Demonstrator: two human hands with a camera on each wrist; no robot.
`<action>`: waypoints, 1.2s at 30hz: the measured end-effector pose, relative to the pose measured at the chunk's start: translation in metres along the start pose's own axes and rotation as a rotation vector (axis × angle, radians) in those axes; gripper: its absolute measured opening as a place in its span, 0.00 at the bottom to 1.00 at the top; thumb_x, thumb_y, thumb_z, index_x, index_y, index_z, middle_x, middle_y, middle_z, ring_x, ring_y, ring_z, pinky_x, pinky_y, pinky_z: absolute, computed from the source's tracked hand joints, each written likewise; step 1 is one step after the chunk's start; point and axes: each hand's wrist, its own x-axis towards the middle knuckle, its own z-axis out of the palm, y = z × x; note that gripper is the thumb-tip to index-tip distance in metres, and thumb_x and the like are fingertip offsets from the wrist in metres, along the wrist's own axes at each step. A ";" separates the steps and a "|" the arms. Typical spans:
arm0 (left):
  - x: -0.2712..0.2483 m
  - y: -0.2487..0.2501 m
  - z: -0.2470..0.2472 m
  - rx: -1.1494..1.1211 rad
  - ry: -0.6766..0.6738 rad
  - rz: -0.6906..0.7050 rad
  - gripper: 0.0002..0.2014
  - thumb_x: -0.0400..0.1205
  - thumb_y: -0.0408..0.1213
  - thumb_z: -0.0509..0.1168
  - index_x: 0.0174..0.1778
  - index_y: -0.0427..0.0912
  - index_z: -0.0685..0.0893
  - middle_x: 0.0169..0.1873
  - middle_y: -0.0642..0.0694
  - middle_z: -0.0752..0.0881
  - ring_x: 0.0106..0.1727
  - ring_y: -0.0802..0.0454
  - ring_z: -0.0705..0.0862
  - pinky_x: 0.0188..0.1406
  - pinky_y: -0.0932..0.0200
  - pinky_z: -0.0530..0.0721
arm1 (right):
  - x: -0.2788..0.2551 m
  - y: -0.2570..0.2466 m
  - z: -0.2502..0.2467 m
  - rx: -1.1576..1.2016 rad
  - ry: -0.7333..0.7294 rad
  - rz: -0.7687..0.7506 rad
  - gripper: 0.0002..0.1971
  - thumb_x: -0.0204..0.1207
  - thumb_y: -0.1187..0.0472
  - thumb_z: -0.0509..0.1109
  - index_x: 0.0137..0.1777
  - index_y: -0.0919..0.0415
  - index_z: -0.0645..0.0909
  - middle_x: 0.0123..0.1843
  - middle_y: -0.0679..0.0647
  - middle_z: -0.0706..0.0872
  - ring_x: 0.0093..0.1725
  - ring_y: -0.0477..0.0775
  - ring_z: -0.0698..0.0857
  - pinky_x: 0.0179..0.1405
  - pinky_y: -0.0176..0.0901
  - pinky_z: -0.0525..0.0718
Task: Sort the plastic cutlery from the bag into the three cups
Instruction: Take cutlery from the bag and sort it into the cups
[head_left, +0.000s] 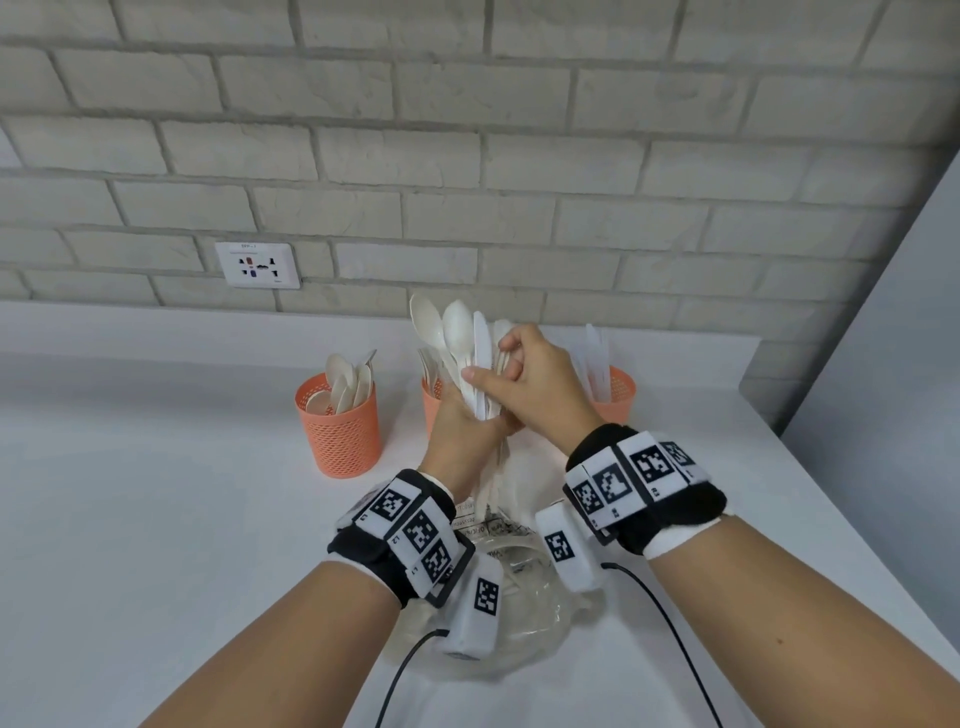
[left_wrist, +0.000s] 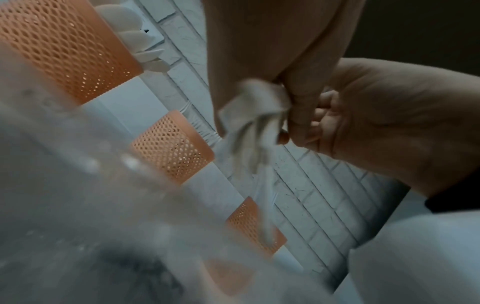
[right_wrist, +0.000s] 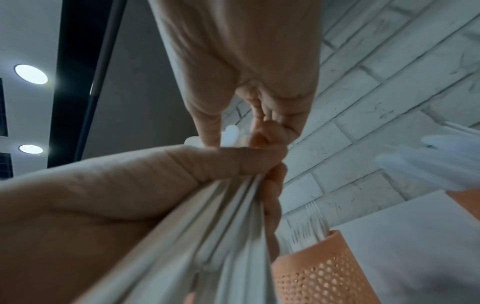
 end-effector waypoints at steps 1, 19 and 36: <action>-0.002 0.000 0.001 0.006 -0.045 0.004 0.20 0.74 0.19 0.67 0.49 0.51 0.79 0.38 0.49 0.86 0.38 0.59 0.87 0.38 0.61 0.86 | 0.001 0.000 -0.001 -0.036 -0.021 0.006 0.20 0.72 0.53 0.73 0.57 0.64 0.74 0.38 0.53 0.79 0.38 0.51 0.79 0.35 0.36 0.74; 0.013 -0.017 -0.004 -0.285 0.020 -0.279 0.11 0.81 0.35 0.65 0.58 0.39 0.79 0.31 0.46 0.83 0.30 0.52 0.83 0.29 0.58 0.84 | 0.018 0.017 -0.043 0.393 0.104 0.183 0.12 0.85 0.65 0.52 0.65 0.64 0.70 0.37 0.52 0.78 0.29 0.47 0.76 0.25 0.35 0.77; 0.009 -0.012 -0.002 -0.269 -0.065 -0.171 0.14 0.78 0.24 0.66 0.58 0.40 0.78 0.37 0.44 0.85 0.35 0.52 0.86 0.34 0.60 0.85 | 0.035 0.116 -0.047 -0.518 0.036 0.250 0.08 0.78 0.62 0.63 0.39 0.64 0.80 0.44 0.67 0.79 0.53 0.66 0.76 0.47 0.49 0.71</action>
